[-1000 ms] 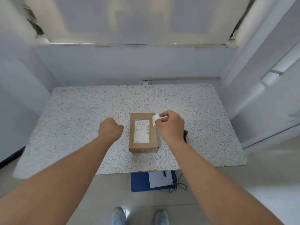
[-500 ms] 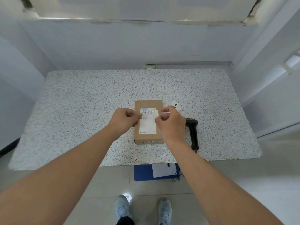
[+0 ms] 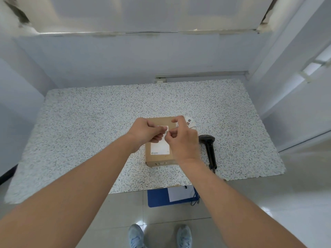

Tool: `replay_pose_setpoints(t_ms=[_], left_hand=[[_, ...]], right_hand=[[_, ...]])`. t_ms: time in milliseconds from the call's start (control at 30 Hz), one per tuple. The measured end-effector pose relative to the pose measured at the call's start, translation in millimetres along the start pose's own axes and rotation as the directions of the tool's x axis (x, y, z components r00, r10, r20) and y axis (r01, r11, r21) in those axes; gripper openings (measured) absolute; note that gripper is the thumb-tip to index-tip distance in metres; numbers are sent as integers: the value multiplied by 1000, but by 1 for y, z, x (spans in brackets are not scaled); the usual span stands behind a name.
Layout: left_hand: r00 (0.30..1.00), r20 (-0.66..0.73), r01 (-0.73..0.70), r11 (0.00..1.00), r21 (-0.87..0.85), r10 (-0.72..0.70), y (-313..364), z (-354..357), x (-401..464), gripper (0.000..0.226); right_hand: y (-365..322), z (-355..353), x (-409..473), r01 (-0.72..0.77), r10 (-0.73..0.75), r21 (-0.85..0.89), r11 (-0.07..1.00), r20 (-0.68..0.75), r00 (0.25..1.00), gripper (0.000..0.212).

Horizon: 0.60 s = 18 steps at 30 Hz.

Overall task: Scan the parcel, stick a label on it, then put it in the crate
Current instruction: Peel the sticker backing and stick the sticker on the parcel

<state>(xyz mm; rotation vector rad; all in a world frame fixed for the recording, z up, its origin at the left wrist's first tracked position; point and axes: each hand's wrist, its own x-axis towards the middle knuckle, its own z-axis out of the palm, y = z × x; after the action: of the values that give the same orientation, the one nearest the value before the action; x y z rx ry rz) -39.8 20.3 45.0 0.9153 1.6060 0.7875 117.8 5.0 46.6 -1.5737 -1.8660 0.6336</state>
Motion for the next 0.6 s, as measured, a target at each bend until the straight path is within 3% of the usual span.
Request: replay_pose_setpoints(t_ms=[367, 600], left_hand=[[999, -20, 42, 999, 34, -42, 5, 8, 10, 18], [999, -46, 15, 990, 143, -8, 3, 9, 20, 14]], right_hand=[[4, -1, 3, 94, -85, -112, 989, 80, 993, 33], [17, -3, 9, 116, -107, -66, 991, 128, 986, 26]])
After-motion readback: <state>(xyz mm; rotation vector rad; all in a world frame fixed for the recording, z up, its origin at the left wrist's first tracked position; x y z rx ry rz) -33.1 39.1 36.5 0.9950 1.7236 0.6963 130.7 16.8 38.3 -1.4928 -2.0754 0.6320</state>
